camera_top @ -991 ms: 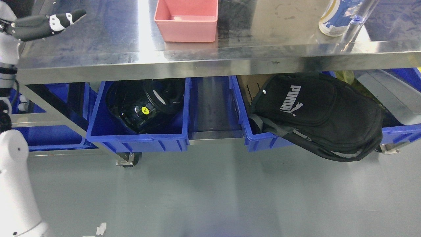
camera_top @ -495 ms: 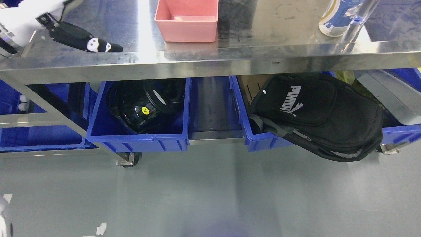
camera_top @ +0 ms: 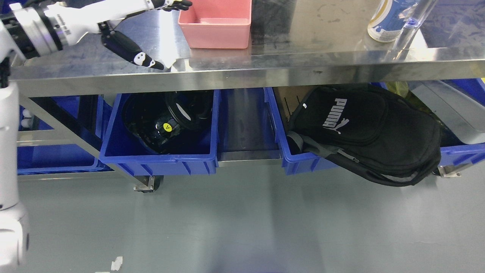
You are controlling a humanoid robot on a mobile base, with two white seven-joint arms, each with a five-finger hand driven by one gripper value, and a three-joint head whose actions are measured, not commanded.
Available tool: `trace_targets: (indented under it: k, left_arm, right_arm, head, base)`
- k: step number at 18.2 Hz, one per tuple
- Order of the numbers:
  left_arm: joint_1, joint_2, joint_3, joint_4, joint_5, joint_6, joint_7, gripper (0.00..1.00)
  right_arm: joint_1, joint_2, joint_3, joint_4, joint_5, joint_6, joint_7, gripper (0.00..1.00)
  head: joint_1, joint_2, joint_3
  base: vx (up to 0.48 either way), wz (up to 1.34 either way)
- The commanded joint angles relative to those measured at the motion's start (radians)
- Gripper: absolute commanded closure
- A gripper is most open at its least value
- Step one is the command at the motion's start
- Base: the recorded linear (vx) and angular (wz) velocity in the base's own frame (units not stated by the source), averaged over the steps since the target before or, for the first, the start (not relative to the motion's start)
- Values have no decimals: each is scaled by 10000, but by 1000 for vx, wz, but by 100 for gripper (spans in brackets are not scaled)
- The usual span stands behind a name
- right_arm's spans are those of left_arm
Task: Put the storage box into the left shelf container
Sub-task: 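Reach the left hand over the pink box rim and close on it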
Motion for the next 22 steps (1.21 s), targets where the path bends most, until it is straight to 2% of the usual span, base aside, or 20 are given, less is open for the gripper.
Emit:
trace_targets:
  k: [1, 7, 10, 16, 19, 22]
  left_arm:
    - [-1043, -1477, -1406, 2133, -743, 2, -29, 4]
    - [-1979, -1876, -2143, 3742, -789, 2, -74, 7]
    - [-2087, -2075, -2159, 4127, -1432, 2, -151, 7]
    - [-2133, -2428, -2174, 4756, -1633, 2, -167, 11]
    - [-2240, -2627, -2053, 5155, -1649, 2, -167, 23]
    - [-2240, -2781, -1777, 5325, -1679, -29, -182, 40]
  right_arm:
    - [-46, -175, 0, -175, -215, -22, 0, 0]
    - [-31, -175, 0, -175, -215, -7, 0, 0]
    - [-46, -175, 0, -175, -215, -22, 0, 0]
    - [-46, -175, 0, -175, -215, -7, 0, 0]
    - [-46, -175, 0, -175, -215, -7, 0, 0]
    - [-47, -175, 0, -175, -215, -22, 0, 0]
  head:
    - [0, 0, 0]
    - [0, 0, 0]
    - [0, 0, 0]
    - [0, 0, 0]
    - [0, 0, 0]
    - [0, 0, 0]
  base:
    - [0, 0]
    - [0, 0]
    - [0, 0]
    - [0, 0]
    - [0, 0]
    - [1, 8]
